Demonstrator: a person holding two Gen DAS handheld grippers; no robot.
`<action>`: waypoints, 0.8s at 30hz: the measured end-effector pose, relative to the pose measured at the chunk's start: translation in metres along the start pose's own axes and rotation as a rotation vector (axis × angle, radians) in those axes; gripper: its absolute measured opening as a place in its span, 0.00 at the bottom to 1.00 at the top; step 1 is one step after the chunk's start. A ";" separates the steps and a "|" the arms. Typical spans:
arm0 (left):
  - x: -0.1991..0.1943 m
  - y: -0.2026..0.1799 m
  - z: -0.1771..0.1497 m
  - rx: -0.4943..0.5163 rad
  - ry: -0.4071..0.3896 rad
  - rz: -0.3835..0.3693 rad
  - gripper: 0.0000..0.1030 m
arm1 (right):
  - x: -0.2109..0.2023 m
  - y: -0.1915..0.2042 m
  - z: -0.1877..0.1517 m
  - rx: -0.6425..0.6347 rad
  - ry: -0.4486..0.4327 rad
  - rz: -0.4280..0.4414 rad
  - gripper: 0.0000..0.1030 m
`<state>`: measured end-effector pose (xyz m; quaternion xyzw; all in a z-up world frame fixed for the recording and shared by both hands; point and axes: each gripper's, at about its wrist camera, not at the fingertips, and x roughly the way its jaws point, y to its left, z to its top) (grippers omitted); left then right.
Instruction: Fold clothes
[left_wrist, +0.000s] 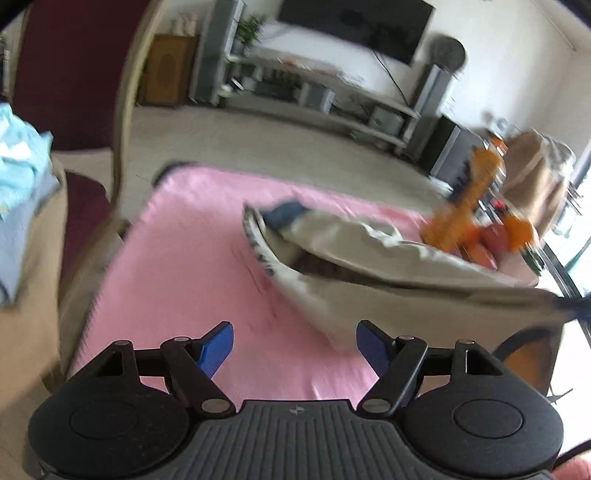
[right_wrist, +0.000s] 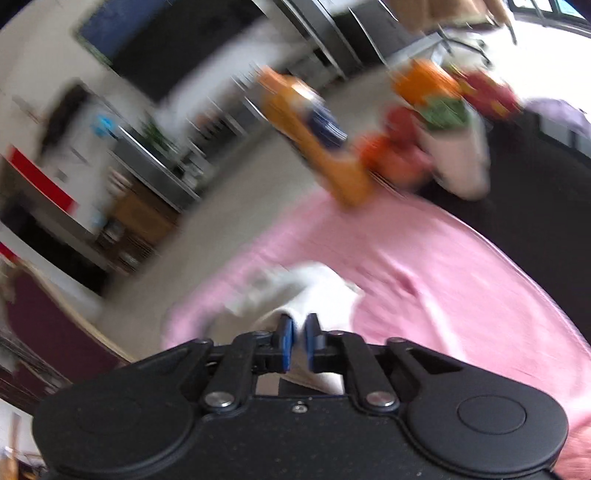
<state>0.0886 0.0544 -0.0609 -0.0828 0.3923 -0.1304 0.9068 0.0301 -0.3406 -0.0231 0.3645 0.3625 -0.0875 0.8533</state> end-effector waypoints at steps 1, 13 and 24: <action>0.002 -0.002 -0.008 0.008 0.025 -0.003 0.71 | 0.010 -0.018 -0.004 0.009 0.050 -0.053 0.21; 0.079 -0.026 -0.050 -0.148 0.241 -0.002 0.40 | 0.054 -0.113 -0.034 0.103 0.076 0.070 0.55; 0.133 -0.051 -0.051 -0.263 0.279 0.027 0.51 | 0.052 -0.116 -0.030 0.156 0.088 0.201 0.55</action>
